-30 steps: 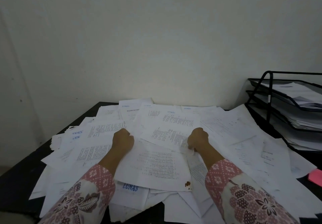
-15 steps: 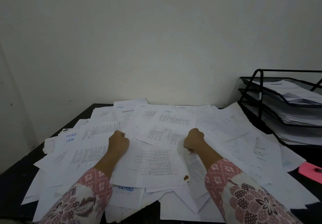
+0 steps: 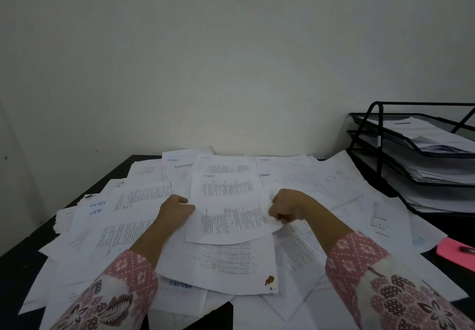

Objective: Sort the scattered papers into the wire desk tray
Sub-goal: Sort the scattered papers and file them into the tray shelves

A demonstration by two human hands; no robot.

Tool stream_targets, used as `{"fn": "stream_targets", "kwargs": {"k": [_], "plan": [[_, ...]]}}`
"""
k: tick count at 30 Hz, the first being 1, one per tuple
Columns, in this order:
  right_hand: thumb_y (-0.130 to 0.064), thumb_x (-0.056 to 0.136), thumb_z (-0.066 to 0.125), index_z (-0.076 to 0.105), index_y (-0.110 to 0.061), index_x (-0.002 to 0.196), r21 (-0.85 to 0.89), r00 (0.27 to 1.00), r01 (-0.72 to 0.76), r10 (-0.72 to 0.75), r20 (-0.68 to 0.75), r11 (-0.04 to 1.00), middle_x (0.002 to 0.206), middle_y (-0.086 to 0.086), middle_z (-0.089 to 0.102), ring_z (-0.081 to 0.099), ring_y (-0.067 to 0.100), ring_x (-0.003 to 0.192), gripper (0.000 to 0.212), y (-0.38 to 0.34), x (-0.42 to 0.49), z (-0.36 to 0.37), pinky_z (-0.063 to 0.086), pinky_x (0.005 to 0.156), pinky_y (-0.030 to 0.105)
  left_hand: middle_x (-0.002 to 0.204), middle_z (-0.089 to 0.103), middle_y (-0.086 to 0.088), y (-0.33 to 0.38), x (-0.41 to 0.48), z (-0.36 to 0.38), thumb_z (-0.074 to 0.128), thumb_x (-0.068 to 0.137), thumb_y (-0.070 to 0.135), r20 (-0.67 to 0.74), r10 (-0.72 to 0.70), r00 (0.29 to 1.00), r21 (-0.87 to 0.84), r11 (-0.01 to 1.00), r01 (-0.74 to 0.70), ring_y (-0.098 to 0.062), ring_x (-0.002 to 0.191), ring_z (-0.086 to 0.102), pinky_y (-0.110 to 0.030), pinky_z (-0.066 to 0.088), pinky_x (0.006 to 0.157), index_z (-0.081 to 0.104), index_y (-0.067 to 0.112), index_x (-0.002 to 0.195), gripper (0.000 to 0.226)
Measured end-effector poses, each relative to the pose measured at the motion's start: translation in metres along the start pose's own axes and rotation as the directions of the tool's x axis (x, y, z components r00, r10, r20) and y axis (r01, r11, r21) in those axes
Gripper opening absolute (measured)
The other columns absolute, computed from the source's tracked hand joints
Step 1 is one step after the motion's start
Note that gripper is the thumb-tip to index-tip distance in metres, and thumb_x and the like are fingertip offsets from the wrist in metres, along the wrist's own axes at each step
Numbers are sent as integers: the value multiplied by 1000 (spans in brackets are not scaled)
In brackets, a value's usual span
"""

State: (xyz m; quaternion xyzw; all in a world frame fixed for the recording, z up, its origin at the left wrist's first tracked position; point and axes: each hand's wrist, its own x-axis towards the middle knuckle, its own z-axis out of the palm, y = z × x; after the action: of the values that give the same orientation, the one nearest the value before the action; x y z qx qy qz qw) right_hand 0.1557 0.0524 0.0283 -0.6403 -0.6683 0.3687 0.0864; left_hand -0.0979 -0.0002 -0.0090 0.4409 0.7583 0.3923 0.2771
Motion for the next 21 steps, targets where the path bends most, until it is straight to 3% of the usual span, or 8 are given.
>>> {"fn": "stream_targets", "kwargs": {"k": [2, 4, 8, 12, 15, 17, 19, 21], "plan": [[7, 80, 51, 50, -3, 78, 20, 999, -19, 20, -41, 1000, 67, 9, 48, 46, 16, 52, 10, -1, -1, -6, 43, 52, 21, 126, 51, -12, 2, 1, -2, 63, 87, 12, 7, -24, 1000, -36, 999, 24, -28, 117, 49, -31, 41, 88, 54, 6, 121, 36], [10, 79, 47, 43, -7, 67, 68, 998, -43, 46, -51, 997, 61, 6, 41, 40, 15, 48, 21, -1, -2, -12, 37, 44, 19, 134, 48, -15, 3, 1, -3, 63, 87, 9, -46, -21, 999, -87, 996, 17, -30, 120, 47, -32, 41, 92, 53, 3, 125, 40], [10, 80, 47, 41, -8, 68, 108, 996, -82, 85, -17, 991, 63, 6, 38, 37, 15, 50, 22, 1, -5, -19, 35, 48, 20, 133, 48, -17, 3, 2, -1, 57, 88, 4, -168, -43, 985, -129, 991, 21, -32, 118, 48, -29, 39, 84, 50, 3, 126, 38], [5, 83, 51, 60, 0, 106, 42, 997, -18, 15, 74, 999, 78, 11, 53, 48, 15, 57, 24, 6, -13, -13, 46, 56, 23, 133, 48, -18, 5, 0, 6, 47, 93, 3, -176, -45, 983, -174, 985, 14, -28, 102, 50, -24, 41, 74, 45, 4, 130, 38], [2, 82, 54, 58, -3, 91, -107, 991, 42, -28, 128, 993, 81, 11, 56, 50, 15, 59, 11, 6, -14, 1, 45, 56, 23, 135, 48, -17, 8, -5, 13, 54, 94, 18, -87, -30, 996, -200, 980, 12, -32, 115, 51, -33, 45, 92, 42, 2, 134, 45], [-7, 82, 58, 54, -7, 75, -215, 997, 65, -55, 51, 974, 73, 6, 53, 51, 16, 62, 8, 8, -5, 5, 43, 57, 22, 128, 54, -17, 10, -8, 15, 62, 90, 19, -32, -7, 999, -146, 989, 2, -32, 114, 55, -31, 44, 85, 47, -2, 129, 47], [-27, 86, 59, 56, -10, 85, -312, 991, 25, -64, -115, 950, 90, 8, 55, 55, 23, 92, 17, 13, 6, 4, 44, 78, 29, 122, 59, -19, 10, -9, 15, 66, 85, 11, 10, 15, 1000, -82, 997, -14, -31, 104, 59, -29, 45, 78, 57, -3, 116, 35], [-49, 85, 59, 47, -9, 124, -370, 954, -107, -10, -301, 923, 130, 14, 42, 36, 31, 127, 57, 25, 9, -3, 34, 101, 40, 120, 60, -19, 9, -9, 12, 65, 85, 7, 38, 28, 999, -39, 999, -27, -27, 95, 58, -27, 44, 75, 60, 1, 105, 22]]}}
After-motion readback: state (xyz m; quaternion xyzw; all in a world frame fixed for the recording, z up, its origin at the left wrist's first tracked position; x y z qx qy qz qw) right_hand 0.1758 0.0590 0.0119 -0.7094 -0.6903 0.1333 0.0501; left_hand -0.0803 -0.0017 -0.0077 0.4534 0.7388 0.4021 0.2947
